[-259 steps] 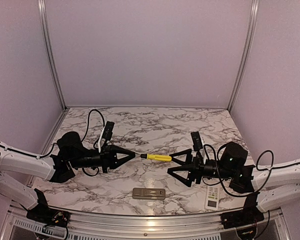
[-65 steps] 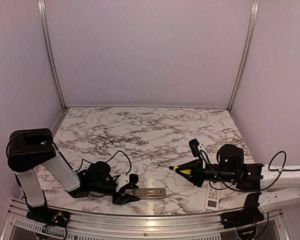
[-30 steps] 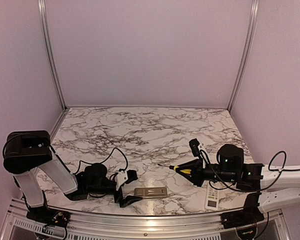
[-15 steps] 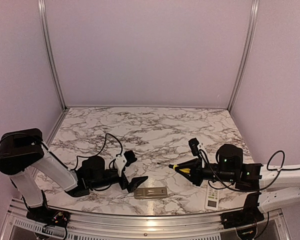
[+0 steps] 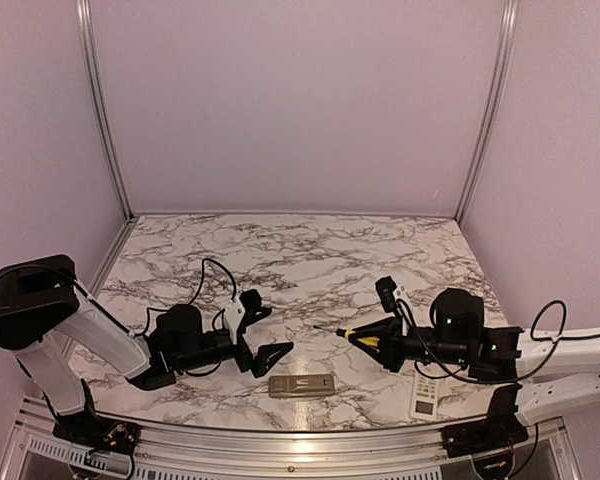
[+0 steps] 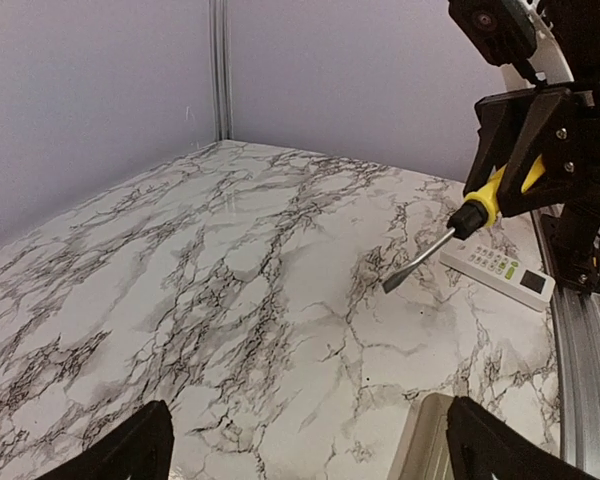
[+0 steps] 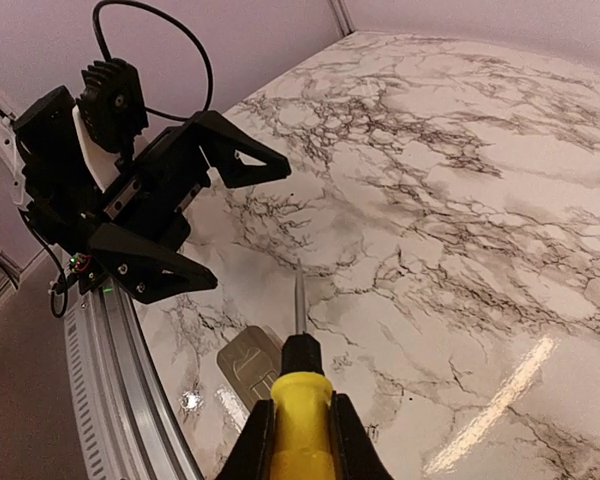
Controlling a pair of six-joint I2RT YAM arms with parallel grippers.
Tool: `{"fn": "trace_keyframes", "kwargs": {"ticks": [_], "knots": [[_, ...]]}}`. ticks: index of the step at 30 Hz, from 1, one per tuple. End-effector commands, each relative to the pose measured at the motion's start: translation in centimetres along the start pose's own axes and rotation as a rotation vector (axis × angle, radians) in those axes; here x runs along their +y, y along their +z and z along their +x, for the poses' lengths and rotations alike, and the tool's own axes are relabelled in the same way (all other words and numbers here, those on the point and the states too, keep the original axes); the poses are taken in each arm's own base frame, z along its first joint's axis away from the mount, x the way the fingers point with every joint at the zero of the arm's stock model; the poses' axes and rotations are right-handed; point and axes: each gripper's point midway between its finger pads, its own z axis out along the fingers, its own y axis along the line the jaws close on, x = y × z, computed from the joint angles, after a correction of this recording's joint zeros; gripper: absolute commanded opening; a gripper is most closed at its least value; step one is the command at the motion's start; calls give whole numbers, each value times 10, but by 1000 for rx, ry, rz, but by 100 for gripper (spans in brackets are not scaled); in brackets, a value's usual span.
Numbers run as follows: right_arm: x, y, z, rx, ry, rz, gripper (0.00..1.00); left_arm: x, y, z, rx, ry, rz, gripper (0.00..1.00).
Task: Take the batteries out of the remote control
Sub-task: Pick up the remote control from the center of the board.
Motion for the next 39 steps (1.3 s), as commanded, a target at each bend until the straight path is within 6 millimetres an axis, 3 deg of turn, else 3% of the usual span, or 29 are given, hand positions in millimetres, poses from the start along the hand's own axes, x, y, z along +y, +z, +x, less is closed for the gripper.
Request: {"fn": "trace_keyframes", "kwargs": {"ticks": [1,8,11,22,39], "knots": [[0,-2,-1,-15,-14,2,0,-19,-12,21,63,46,137,99],[7,-8,1,7,0,-30,0,-47,-30,56,163,134,318,94],[9,-10,5,29,11,-36,0,-50,-34,66,191,158,340,94],[2,-12,13,48,32,-4,0,-49,-15,98,294,181,361,87],[3,-16,12,38,7,-8,0,-58,-5,134,395,209,409,68]]}}
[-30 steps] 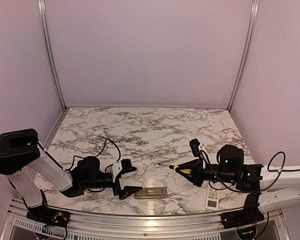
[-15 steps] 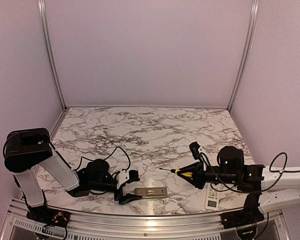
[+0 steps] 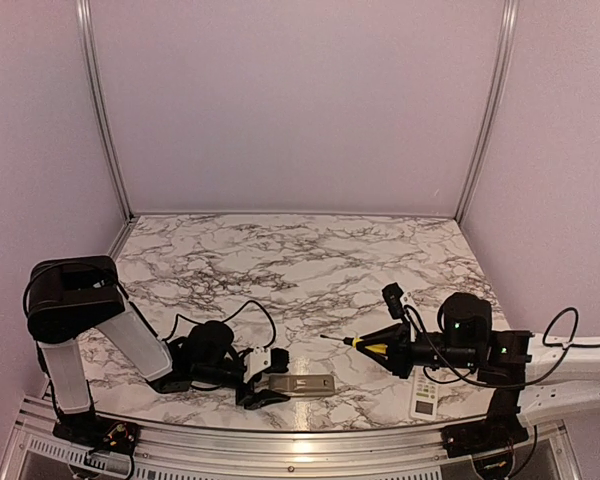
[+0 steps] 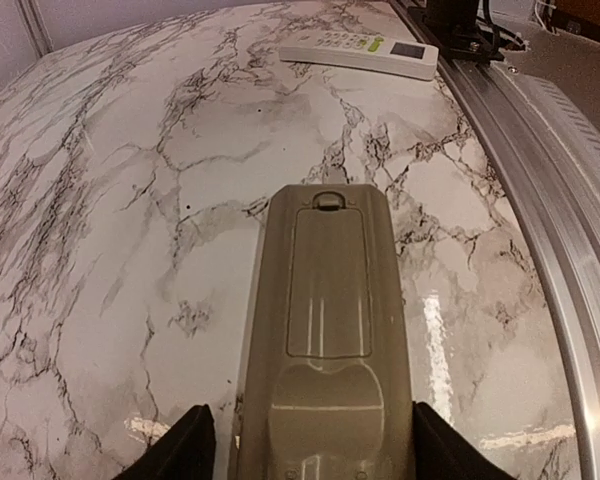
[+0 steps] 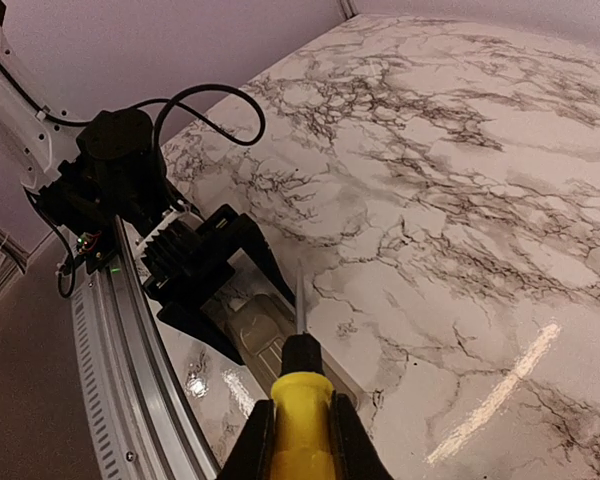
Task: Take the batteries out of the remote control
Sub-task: Pick up the remote control from the center of the board.
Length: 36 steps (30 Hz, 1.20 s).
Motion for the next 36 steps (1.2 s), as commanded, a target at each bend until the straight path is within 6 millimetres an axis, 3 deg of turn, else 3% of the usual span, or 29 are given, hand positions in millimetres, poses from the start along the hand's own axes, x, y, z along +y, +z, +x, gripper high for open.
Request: {"fn": "trace_keyframes", "kwargs": {"ticks": [1,5,10,17,36], "knots": [[1,-1,-1,-1,-6,4,0,-3,7,18,61,7,14,66],[0,-1,-1,-1,-5,7,0,-3,8,26,84,19,11,55],[0,1,-1,5,1,11,0,-1,6,21,73,31,-2,35],[-5,5,3,46,18,39,0,3,-4,11,53,59,-49,22],[-7,2,-15,107,38,122,0,32,-31,-27,-9,193,-328,8]]}}
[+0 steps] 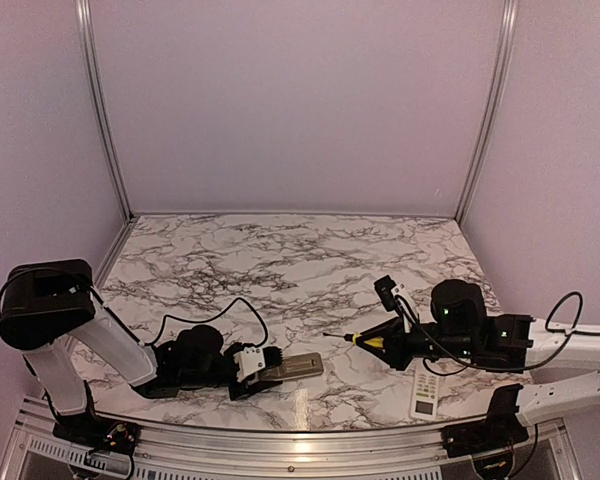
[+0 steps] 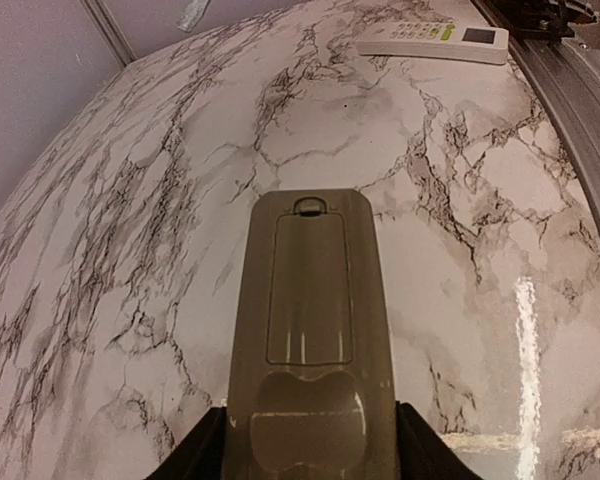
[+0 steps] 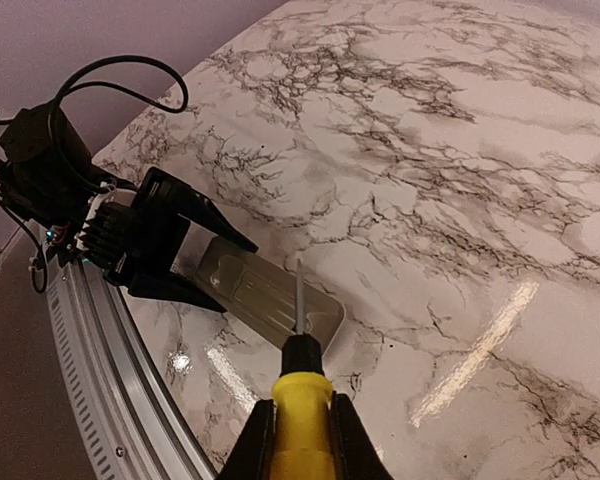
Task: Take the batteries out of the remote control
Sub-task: Pick up the remote control from the center of the board, then place the screwdriver at the center of the board.
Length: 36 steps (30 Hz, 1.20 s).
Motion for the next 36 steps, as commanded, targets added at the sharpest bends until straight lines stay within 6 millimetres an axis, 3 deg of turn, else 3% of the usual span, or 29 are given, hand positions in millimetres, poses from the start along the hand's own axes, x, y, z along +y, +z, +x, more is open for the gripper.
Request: {"fn": "trace_keyframes", "kwargs": {"ticks": [1,7,15,20,26,36], "knots": [[-1,-3,-11,14,21,43,0,17,-6,-18,-48,60,-109,7],[-4,-3,-13,20,45,71,0,13,-3,-12,-56,72,-102,0],[-8,-7,-14,35,83,107,0,15,-3,-10,-40,56,-109,0],[-12,-11,-16,27,137,134,0,23,-16,-11,-71,77,-175,0],[-18,-11,-18,51,191,195,0,18,-16,-4,-55,95,-154,0],[6,14,-14,166,162,167,0,14,-20,-8,-73,98,-135,0]]}}
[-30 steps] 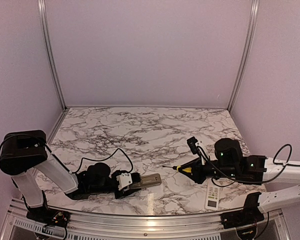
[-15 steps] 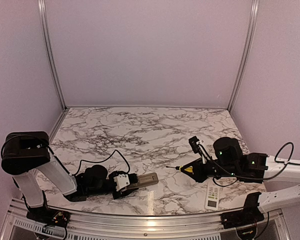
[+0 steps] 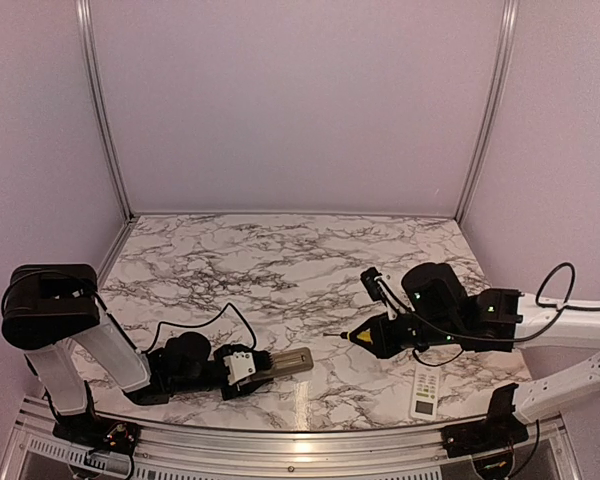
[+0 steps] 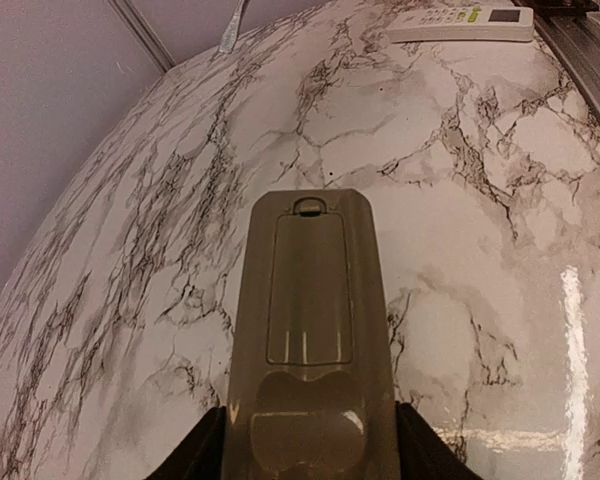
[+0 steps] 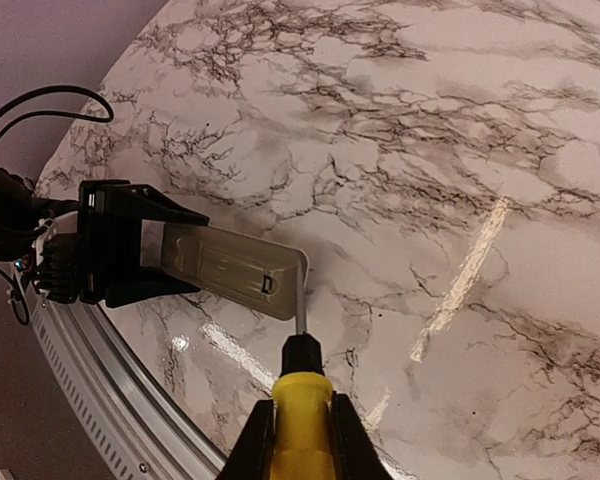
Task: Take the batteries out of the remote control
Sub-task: Place the screwdriver at the center of the board.
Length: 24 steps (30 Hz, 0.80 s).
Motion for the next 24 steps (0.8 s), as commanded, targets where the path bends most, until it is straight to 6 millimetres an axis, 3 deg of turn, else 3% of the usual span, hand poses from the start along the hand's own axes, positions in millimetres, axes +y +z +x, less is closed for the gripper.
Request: {"fn": "trace_keyframes", "kwargs": {"ticks": [1,9,24], "knots": [[16,5,0,42,-13,-2,0,3,-5,-18,-66,6,-8,0],[30,13,7,85,-25,-36,0,2,-6,-17,-63,5,-6,0],[32,22,14,98,-35,-59,0,2,-4,-17,-57,6,-4,0]]}}
